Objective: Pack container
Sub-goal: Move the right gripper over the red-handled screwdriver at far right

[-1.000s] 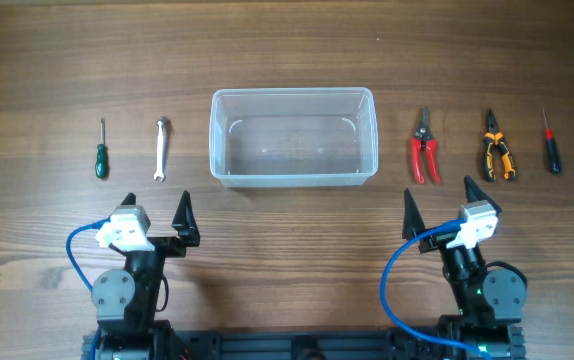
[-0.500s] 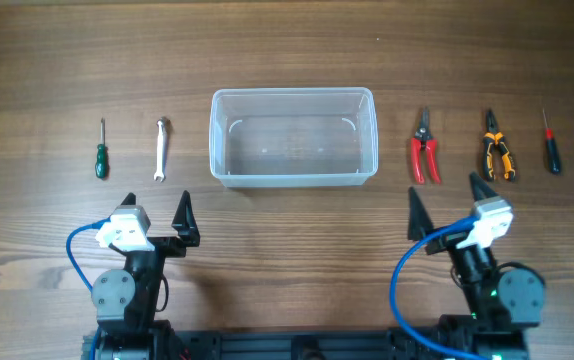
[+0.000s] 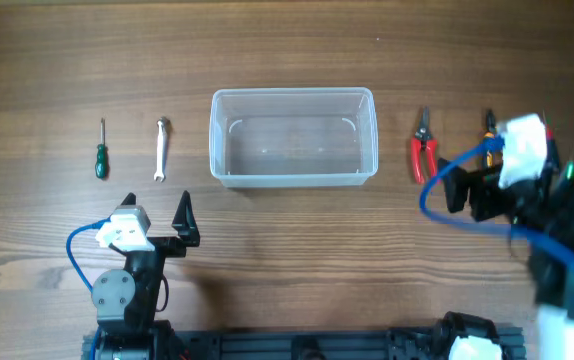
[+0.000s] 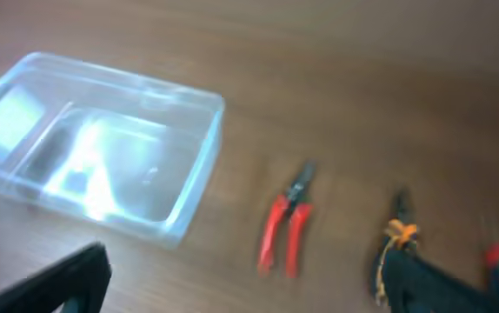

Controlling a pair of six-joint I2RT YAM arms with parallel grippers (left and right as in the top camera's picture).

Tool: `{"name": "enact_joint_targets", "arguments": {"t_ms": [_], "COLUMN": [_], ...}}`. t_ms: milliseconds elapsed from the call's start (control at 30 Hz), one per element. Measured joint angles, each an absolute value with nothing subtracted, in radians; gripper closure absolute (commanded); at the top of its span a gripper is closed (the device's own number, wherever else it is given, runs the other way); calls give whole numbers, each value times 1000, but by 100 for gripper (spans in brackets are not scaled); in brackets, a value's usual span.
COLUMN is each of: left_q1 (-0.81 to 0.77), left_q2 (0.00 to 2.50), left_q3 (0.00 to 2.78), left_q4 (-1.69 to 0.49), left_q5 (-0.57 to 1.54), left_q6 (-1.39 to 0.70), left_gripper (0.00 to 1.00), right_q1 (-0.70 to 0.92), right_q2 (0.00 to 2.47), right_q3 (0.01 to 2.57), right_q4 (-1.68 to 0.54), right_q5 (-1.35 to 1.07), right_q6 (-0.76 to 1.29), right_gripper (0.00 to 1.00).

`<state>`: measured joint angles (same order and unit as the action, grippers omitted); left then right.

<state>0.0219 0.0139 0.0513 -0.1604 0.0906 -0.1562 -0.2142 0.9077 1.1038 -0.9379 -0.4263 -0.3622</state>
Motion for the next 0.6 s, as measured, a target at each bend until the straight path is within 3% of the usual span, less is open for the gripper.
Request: {"name": "enact_joint_targets", "arguments": {"t_ms": [167, 333, 600], "left_q1": [22, 22, 22], "left_q2": [14, 14, 14], "left_q3": [51, 51, 51], "left_q4": [-159, -159, -160], "left_q5": [90, 90, 90], "left_q6": [-156, -156, -156], "left_gripper": [0, 0, 0], "right_q1": [-214, -239, -496], "right_q2": [1103, 1205, 1467], "right_q3": [1295, 1368, 1713], "right_q4": [-1082, -1097, -1333], "right_q5": [-435, -354, -287], "right_q6": [-432, -362, -366], "right_gripper": [0, 0, 0]}}
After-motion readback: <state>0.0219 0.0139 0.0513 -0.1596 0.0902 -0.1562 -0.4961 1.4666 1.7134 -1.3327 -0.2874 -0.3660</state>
